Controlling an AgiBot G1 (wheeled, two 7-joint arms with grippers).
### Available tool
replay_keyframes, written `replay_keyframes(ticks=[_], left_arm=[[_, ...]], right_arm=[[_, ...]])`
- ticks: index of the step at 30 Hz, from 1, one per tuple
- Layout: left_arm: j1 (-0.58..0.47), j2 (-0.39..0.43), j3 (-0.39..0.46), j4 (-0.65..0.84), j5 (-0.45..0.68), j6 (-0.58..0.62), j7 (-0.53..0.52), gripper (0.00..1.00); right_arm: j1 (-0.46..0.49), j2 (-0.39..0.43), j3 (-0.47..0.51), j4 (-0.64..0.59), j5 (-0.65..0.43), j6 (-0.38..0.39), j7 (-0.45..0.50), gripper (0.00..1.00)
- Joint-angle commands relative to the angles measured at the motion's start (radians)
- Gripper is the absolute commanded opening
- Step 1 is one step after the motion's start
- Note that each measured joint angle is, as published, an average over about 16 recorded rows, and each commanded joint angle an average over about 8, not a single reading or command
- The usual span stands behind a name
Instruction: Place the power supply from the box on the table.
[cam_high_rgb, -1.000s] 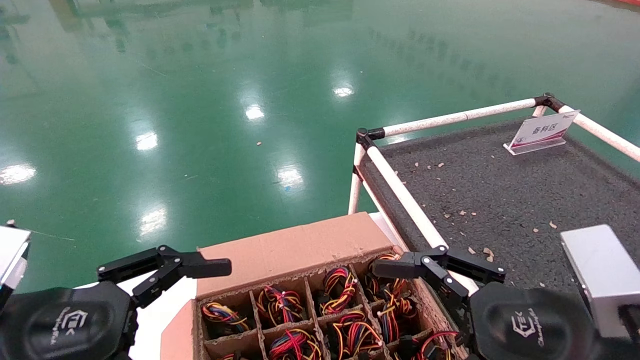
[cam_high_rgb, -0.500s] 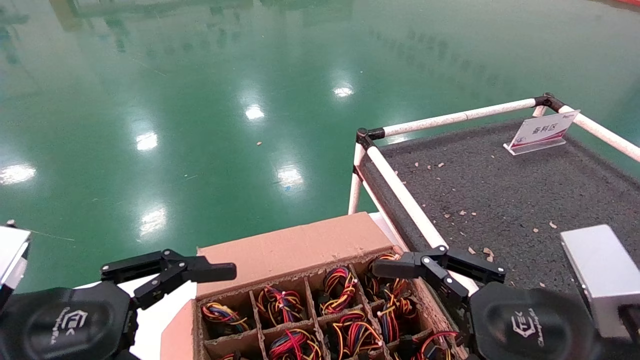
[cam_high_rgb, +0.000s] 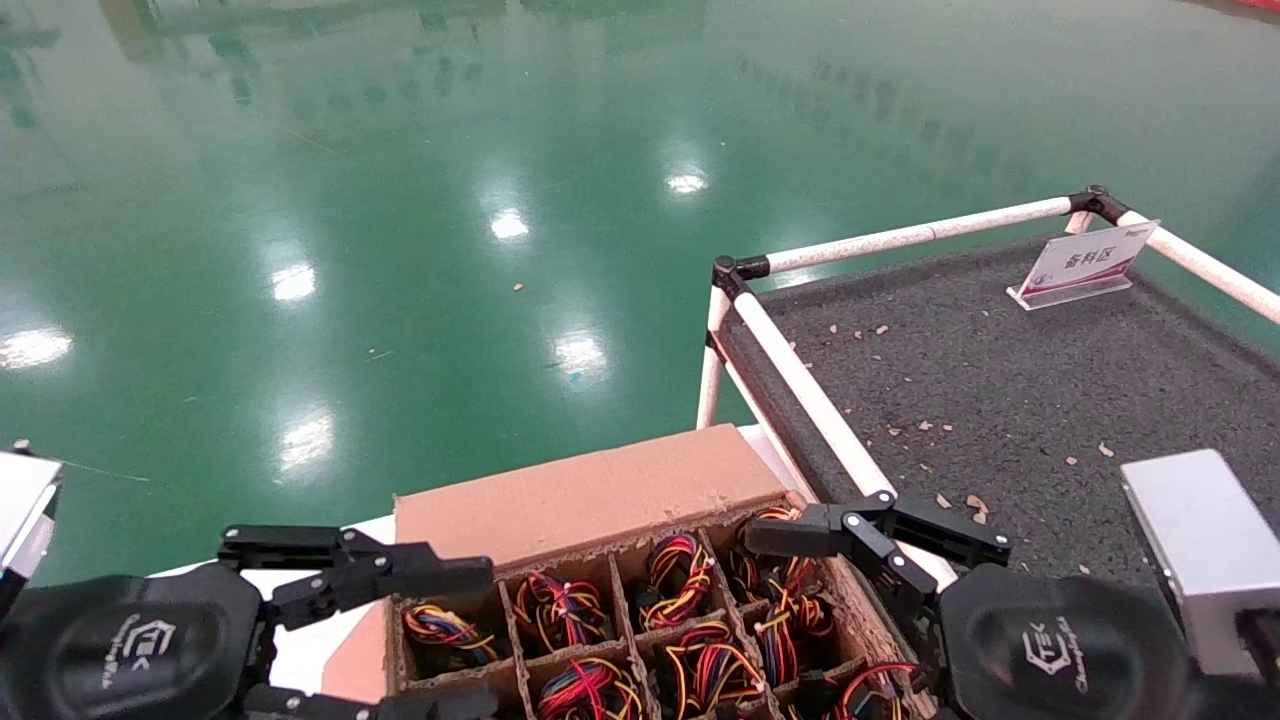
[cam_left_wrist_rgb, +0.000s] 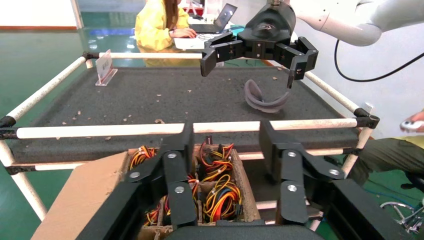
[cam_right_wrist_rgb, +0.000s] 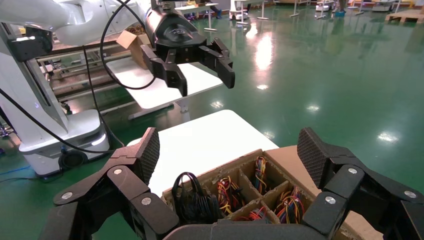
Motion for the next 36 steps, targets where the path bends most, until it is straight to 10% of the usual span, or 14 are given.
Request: replay_keyframes(ticks=[1, 23, 31, 36], left_arm=[[0.0, 0.0, 0.0, 0.0, 0.0, 0.0, 0.0, 0.0], [0.0, 0.0, 0.0, 0.0, 0.0, 0.0, 0.0, 0.0], [0.0, 0.0, 0.0, 0.0, 0.0, 0.0, 0.0, 0.95], [0.0, 0.0, 0.0, 0.0, 0.0, 0.0, 0.0, 1.0]], right_arm=[[0.0, 0.0, 0.0, 0.0, 0.0, 0.0, 0.0, 1.0], [0.0, 0.0, 0.0, 0.0, 0.0, 0.0, 0.0, 1.0], [0.0, 0.0, 0.0, 0.0, 0.0, 0.0, 0.0, 1.0], [-0.005, -0.003, -0.009, -0.006, -0.02, 0.013, 0.004, 1.0]])
